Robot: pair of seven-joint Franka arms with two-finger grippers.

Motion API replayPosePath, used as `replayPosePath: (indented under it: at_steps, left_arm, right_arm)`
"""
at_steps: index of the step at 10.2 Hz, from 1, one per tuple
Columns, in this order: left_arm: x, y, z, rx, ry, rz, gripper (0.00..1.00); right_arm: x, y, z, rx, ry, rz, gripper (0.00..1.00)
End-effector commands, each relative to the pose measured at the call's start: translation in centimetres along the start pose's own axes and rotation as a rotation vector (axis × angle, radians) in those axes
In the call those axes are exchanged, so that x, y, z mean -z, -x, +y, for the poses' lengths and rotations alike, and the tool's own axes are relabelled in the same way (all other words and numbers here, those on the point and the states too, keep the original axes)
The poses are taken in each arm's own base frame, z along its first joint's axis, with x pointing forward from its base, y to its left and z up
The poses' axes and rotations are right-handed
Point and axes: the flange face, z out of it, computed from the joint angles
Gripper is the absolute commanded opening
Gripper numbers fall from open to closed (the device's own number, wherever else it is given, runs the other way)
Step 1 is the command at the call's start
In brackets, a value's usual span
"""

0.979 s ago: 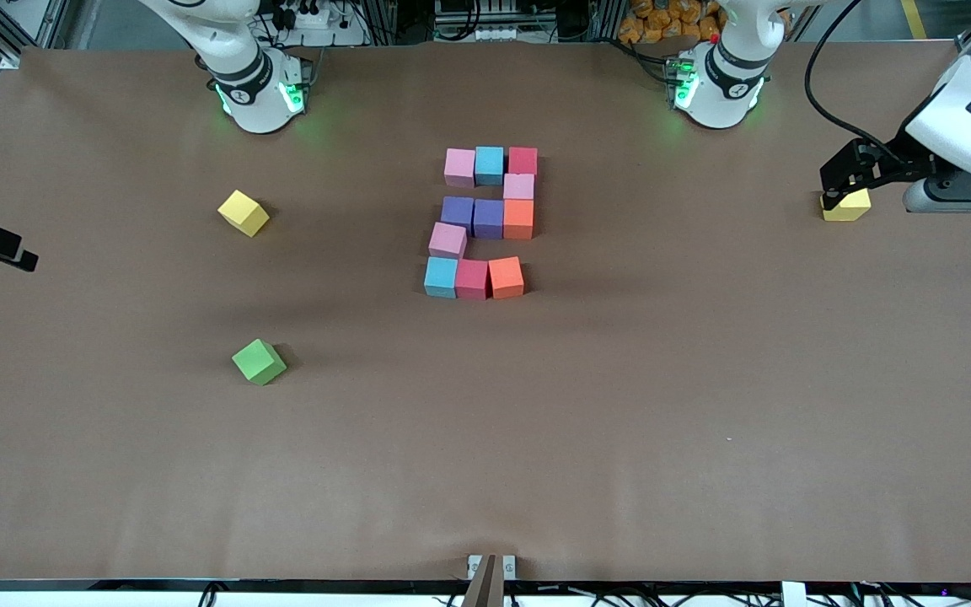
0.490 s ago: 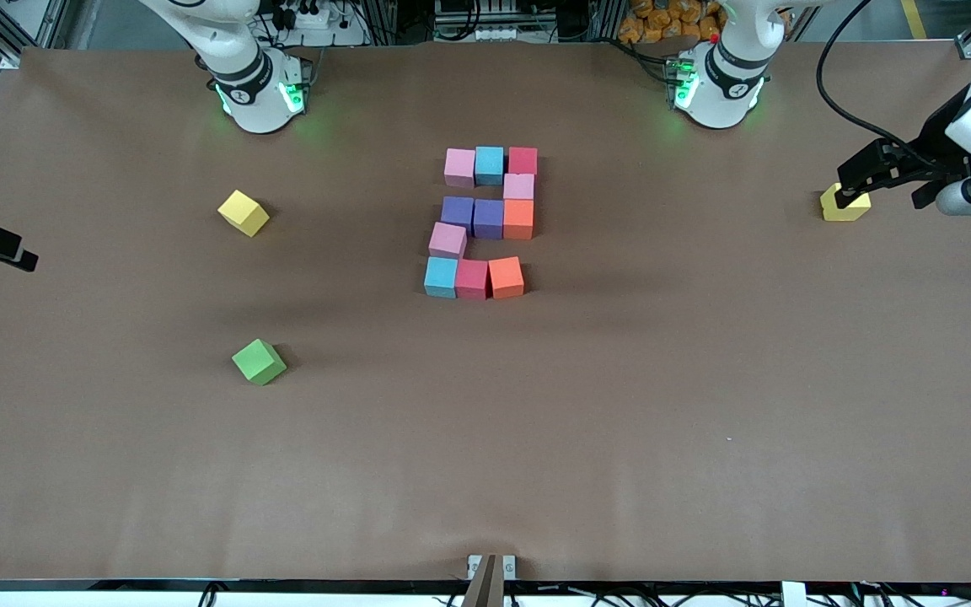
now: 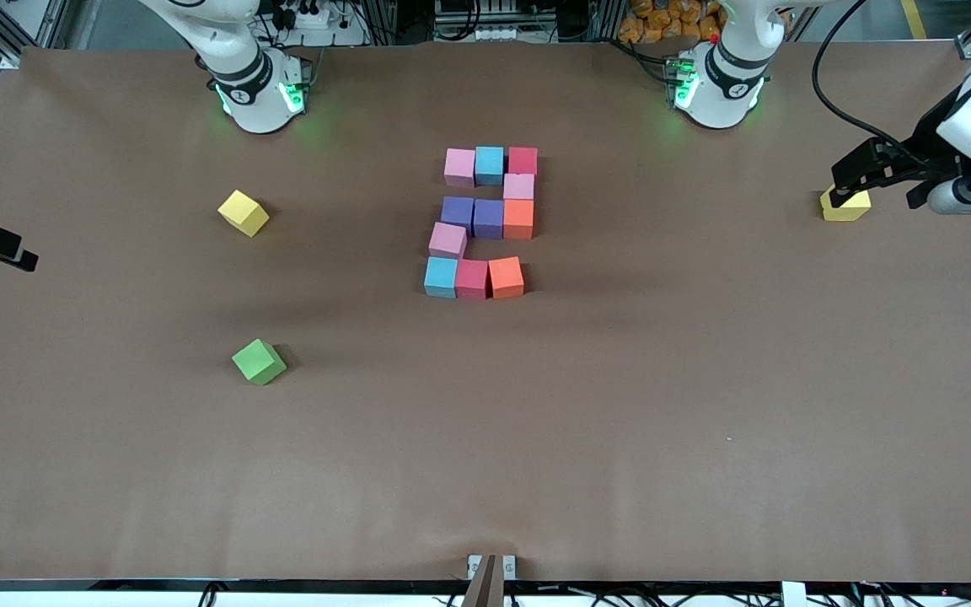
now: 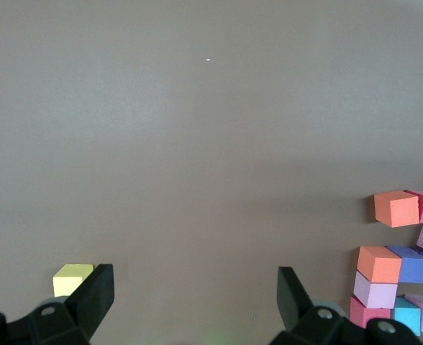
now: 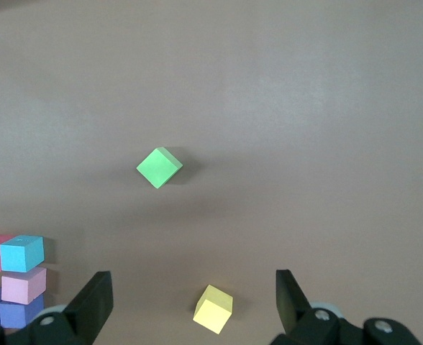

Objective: Form number 2 with 11 blocks

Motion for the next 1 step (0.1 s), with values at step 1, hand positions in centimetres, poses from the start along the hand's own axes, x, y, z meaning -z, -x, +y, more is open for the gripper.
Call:
replayPosePath:
  at_steps: [1]
  left_arm:
    - [0.24,0.56,0.14,0.006,-0.002,0.001,1.00]
  right_arm:
    - [0.40,-0.06,-0.15,-0.004,0.013,0.002,1.00]
